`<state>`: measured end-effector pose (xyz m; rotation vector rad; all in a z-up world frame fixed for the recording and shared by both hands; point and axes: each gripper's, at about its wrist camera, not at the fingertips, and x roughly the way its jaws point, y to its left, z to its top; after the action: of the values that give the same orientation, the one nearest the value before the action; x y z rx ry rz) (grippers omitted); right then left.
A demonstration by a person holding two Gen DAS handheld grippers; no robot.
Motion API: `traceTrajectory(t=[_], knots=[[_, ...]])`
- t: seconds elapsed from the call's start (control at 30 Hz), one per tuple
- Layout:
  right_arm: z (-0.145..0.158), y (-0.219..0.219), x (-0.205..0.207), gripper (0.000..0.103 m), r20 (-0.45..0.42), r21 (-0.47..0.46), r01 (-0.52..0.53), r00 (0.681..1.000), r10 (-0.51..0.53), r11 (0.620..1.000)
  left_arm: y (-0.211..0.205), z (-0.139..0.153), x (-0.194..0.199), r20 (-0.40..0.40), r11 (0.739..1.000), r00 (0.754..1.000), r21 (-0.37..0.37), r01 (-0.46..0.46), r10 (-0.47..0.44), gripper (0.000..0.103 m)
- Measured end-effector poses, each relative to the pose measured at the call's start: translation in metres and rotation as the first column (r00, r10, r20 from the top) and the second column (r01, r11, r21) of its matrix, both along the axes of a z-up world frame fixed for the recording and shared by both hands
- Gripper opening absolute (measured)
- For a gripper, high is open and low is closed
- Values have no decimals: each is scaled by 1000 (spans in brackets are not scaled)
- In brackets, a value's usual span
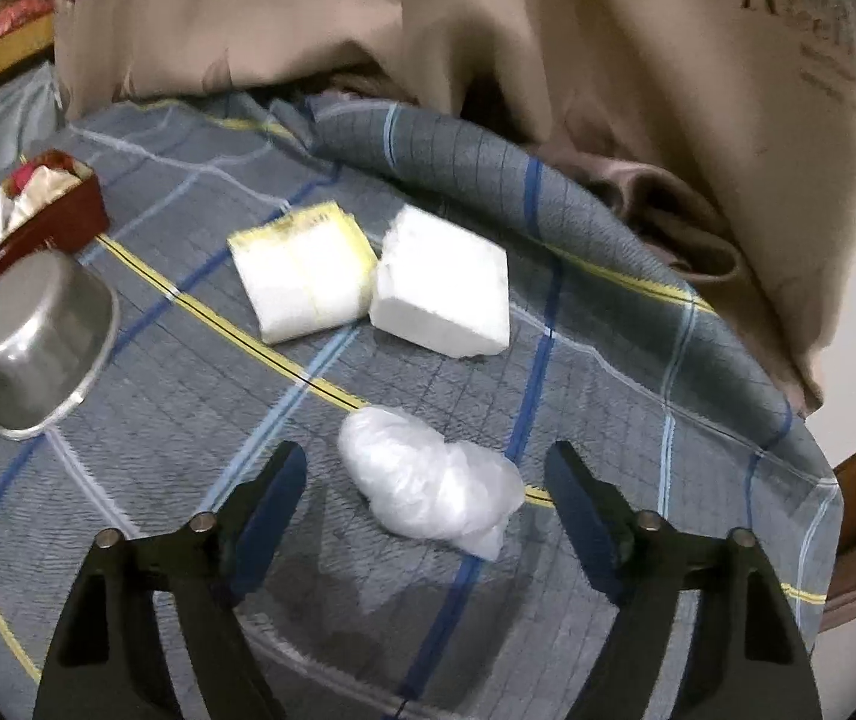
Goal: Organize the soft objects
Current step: 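Grasp the clear plastic bag with right while left releases the sock into the tin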
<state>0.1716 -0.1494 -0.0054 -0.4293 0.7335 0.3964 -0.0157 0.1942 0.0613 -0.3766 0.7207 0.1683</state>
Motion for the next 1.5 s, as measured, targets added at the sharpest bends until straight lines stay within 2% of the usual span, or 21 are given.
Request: traceTrajectory(t=[0.13,0.17,0.27,0.47,0.57,0.77,0.97,1.03,1.13,1.33,1.5], knots=[[-5,1,10,69,-32,-6,-2,999,1,1000,0,0,0,2,1000,1000,2,-2,2,21],[-7,1,12,58,-43,-4,-3,999,2,1000,1,0,0,1,1000,1000,1,-4,4,21],[-11,2,17,52,-77,-2,-4,997,4,1000,6,-2,1,-4,1000,1000,-7,-14,14,21],[-6,1,13,39,-78,40,38,996,-35,998,13,-2,-1,-4,999,999,-17,-32,32,21],[8,-3,-2,39,-58,128,52,997,-45,990,13,-1,-1,2,999,999,-14,-35,35,21],[36,-4,-72,39,14,330,28,999,-35,944,13,-2,-1,-1,1000,1000,-12,-19,18,21],[45,5,-133,39,26,449,-14,1000,3,893,11,1,13,17,996,999,75,42,-43,23],[47,5,-142,39,21,472,-19,1000,10,881,14,-3,25,-15,994,998,87,60,-58,23],[48,6,-152,39,12,496,-24,1000,21,868,17,-6,36,-14,994,996,70,89,-89,23],[49,10,-161,39,6,500,-36,999,38,865,7,-11,59,-23,977,989,156,147,-145,23],[50,10,-160,39,5,511,-39,999,42,859,8,-26,78,-49,972,984,154,175,-170,24]])
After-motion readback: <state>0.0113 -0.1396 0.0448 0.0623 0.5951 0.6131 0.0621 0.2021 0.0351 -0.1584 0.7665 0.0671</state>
